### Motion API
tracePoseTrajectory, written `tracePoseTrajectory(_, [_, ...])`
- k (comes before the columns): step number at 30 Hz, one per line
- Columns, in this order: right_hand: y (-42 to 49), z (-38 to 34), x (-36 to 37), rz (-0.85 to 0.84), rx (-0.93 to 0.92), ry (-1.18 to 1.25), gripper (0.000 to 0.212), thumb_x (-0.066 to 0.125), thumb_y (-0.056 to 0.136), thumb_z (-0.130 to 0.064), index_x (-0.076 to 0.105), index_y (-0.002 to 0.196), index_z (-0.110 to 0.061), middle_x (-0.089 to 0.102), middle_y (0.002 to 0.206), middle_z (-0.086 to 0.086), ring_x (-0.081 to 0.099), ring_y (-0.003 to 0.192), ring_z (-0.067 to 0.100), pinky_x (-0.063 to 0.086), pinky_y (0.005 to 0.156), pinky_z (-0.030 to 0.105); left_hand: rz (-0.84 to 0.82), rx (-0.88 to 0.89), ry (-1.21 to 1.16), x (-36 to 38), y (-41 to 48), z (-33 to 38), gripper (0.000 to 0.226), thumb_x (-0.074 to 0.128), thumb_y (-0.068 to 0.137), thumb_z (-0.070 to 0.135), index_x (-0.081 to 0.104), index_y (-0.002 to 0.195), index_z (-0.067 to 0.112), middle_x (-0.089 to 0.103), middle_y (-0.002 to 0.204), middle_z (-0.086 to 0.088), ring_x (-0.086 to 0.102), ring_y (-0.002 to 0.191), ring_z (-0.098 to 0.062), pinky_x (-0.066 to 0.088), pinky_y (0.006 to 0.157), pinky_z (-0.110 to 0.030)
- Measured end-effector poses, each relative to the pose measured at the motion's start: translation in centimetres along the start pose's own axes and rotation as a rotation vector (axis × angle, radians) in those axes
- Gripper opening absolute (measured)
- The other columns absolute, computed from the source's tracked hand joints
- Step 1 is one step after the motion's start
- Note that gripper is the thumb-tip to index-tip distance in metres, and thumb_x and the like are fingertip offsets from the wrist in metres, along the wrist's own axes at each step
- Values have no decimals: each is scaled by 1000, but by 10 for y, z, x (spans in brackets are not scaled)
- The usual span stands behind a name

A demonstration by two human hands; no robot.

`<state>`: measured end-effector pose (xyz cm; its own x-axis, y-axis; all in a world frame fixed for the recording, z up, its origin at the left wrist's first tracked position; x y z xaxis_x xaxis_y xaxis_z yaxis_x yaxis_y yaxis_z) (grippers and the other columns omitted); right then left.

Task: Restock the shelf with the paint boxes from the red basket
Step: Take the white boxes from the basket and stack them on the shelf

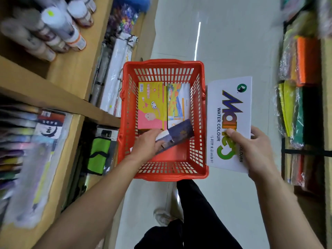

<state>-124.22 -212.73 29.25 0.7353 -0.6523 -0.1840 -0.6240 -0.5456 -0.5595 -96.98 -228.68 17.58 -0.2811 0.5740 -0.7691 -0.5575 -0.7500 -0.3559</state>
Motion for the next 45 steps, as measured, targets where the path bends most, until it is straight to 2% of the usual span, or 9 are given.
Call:
tracePoseTrajectory(9, [-85, -65, 51, -234, -61, 42, 38, 85, 81, -23, 69, 112, -9, 83, 89, 6, 81, 75, 27, 61, 57, 33, 400, -213, -450, -166, -141, 37, 20, 73, 94, 27, 68, 109, 14, 71, 90, 2, 65, 86, -21, 49, 70, -29])
tracePoseTrajectory(11, [-112, -80, 69, -318, -85, 33, 39, 86, 80, -25, 68, 112, -11, 83, 91, 8, 81, 76, 30, 63, 59, 36, 487, -227, -521, -194, -194, 46, 6, 70, 96, 25, 66, 93, 27, 65, 78, 12, 58, 72, -4, 40, 59, -19])
tracePoseTrajectory(14, [-158, -99, 100, -461, -133, 30, 33, 85, 81, -24, 71, 109, -15, 83, 93, 10, 81, 77, 32, 63, 58, 37, 665, -243, -582, -236, -277, 56, 33, 72, 96, 19, 60, 82, 47, 64, 76, 25, 58, 71, 9, 39, 63, -9])
tracePoseTrajectory(17, [-206, -116, 131, -584, -183, 20, 29, 85, 80, -23, 74, 107, -17, 83, 92, 11, 80, 77, 34, 63, 59, 38, 833, -309, -712, -264, -358, 55, 27, 75, 93, 22, 65, 114, 36, 74, 112, 10, 70, 106, -11, 55, 86, -34])
tracePoseTrajectory(22, [-283, -135, 168, -754, -258, 7, 39, 87, 73, -29, 74, 107, -14, 82, 91, 13, 80, 76, 35, 62, 57, 38, 1153, -355, -799, -307, -470, 43, 31, 73, 95, 15, 62, 107, 41, 79, 102, 14, 76, 90, -7, 58, 70, -22])
tracePoseTrajectory(26, [-322, -144, 189, -864, -268, -3, 35, 85, 78, -23, 74, 110, -11, 82, 96, 13, 80, 81, 36, 63, 62, 40, 1287, -476, -799, -333, -515, 18, 24, 71, 96, 20, 58, 106, 39, 78, 107, 7, 77, 93, -19, 60, 78, -41])
tracePoseTrajectory(31, [-341, -159, 215, -939, -289, -65, 35, 84, 81, -24, 74, 112, -11, 82, 95, 13, 80, 82, 36, 63, 68, 43, 1304, -596, -816, -348, -511, -24, 29, 65, 100, 13, 56, 127, 12, 73, 122, -13, 72, 106, -34, 56, 95, -55])
tracePoseTrajectory(38, [-326, -193, 249, -1030, -271, -180, 40, 87, 76, -31, 75, 107, -9, 82, 95, 15, 80, 79, 37, 63, 58, 38, 1219, -742, -610, -350, -473, -54, 41, 61, 96, 4, 59, 137, 9, 68, 133, -12, 62, 124, -33, 48, 105, -39])
tracePoseTrajectory(45, [-314, -212, 275, -1157, -193, -203, 45, 91, 60, -41, 84, 96, -16, 81, 103, 18, 79, 88, 40, 63, 70, 46, 930, -789, -320, -320, -477, -22, 90, 63, 77, 73, 43, 154, 33, 21, 171, -1, 21, 153, -30, 21, 123, -46])
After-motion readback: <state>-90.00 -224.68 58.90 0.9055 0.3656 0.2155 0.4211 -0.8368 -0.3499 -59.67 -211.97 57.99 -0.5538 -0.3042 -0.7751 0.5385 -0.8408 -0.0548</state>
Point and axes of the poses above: each hand's wrist, its own y-axis towards the middle knuckle, its own x-axis out of the palm, z = x × y, the point moved 6 cm from there along y, towards the middle knuckle
